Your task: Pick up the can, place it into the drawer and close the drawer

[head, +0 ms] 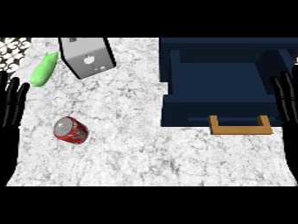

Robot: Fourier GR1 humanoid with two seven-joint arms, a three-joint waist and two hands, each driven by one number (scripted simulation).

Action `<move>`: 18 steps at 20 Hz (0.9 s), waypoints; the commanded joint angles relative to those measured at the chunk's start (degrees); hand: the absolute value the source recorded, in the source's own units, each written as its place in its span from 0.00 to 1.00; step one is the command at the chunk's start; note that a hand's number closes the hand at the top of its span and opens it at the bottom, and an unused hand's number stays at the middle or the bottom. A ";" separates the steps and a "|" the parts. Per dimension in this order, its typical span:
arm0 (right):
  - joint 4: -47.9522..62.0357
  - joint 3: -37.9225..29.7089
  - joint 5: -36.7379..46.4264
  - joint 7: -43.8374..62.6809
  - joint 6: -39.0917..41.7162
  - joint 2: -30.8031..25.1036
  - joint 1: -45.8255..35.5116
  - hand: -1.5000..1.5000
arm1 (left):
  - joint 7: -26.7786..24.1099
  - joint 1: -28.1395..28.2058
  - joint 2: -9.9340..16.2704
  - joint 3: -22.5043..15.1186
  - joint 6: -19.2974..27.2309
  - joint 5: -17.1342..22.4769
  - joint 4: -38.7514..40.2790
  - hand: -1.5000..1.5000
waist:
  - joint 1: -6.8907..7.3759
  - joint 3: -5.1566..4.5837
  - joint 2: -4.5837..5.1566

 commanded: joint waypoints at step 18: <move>-0.82 -11.38 -6.79 8.14 -0.58 -1.27 15.28 0.00 | 0.80 -2.31 37.97 14.22 -56.13 47.89 28.15 0.00 | -0.80 -0.09 -0.99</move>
